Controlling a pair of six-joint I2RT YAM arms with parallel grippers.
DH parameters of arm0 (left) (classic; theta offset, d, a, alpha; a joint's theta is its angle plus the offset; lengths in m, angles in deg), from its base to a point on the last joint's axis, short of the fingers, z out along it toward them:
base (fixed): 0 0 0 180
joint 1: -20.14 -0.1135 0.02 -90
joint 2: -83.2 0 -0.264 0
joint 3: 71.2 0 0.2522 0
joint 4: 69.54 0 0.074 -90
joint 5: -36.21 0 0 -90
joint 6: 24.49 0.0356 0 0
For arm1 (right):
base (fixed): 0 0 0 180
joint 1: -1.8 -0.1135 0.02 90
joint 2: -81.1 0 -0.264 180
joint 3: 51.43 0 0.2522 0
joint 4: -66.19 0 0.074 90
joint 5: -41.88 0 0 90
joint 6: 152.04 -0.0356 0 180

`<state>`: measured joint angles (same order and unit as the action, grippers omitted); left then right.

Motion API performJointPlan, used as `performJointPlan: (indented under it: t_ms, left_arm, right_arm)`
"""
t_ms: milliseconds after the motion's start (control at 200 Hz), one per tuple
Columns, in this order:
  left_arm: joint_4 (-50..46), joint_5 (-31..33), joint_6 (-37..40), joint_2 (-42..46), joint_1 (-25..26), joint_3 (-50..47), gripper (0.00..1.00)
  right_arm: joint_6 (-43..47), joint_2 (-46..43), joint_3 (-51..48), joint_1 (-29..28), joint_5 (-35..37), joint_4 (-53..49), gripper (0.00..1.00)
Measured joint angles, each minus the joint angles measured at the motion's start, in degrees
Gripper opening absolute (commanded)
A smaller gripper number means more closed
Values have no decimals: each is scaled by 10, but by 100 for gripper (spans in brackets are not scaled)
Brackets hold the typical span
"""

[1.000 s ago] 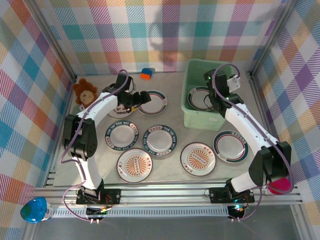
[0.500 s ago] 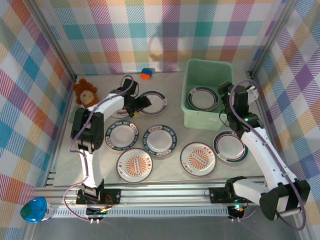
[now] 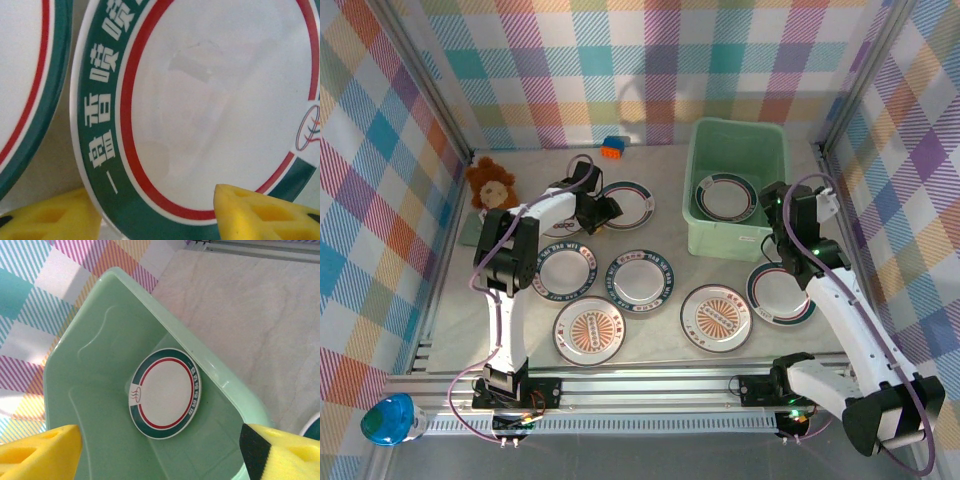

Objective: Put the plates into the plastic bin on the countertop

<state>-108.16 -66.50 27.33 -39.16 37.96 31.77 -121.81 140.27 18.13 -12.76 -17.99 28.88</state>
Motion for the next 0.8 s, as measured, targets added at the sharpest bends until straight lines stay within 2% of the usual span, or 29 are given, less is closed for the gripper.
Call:
performJointPlan:
  t_ms: [375,525,800]
  left_arm:
    - [12,-1,0,-5,0,0,21]
    - [23,-6,-8,-5,0,0,11]
    - [54,-33,-17,7,0,0,0]
  right_arm:
    - [-30,-37,-29,0,0,-21,72]
    - [-39,-57,-34,0,0,-36,71]
    - [-50,-125,-40,0,-16,-64,65]
